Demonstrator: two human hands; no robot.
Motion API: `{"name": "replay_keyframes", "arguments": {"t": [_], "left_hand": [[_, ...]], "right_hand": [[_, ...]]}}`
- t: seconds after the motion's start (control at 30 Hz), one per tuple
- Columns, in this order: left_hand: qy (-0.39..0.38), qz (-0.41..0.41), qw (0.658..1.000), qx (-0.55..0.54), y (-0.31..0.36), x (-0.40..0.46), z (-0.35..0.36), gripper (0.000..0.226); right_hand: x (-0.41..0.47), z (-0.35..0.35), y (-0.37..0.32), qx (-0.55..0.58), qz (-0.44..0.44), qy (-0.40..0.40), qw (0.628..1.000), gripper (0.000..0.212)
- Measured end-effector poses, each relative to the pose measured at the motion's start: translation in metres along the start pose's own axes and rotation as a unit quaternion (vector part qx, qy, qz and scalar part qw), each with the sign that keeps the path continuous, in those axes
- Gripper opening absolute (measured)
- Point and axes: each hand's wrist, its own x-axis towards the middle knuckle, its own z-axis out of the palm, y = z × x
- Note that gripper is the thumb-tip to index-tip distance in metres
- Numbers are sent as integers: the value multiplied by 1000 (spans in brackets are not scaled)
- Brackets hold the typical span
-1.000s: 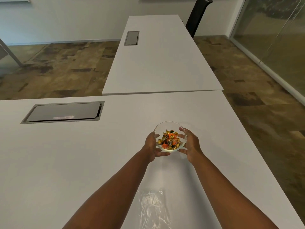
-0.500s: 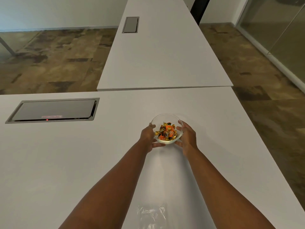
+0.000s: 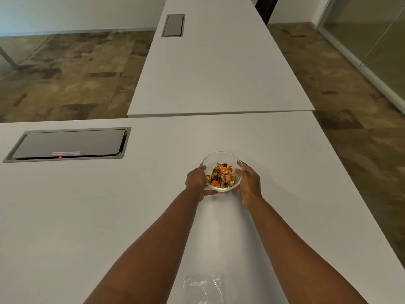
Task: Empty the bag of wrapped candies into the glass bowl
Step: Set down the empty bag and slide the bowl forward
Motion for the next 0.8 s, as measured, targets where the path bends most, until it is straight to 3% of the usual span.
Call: {"name": "replay_keyframes", "arguments": {"t": [0.5, 0.63, 0.73, 0.8], "left_hand": [[35, 21, 999, 30, 0, 5, -2, 38], [25, 22, 998, 46, -2, 2, -3, 46], [48, 77, 983, 158, -5, -2, -5, 53], [96, 153, 933, 311, -8, -6, -9, 55]], "right_hand": [[4, -4, 2, 1, -19, -34, 999, 38], [-1, -7, -4, -69, -22, -46, 996, 40], [-10, -13, -10, -194, -72, -28, 978, 44], [-16, -15, -15, -278, -104, -12, 955, 46]]}}
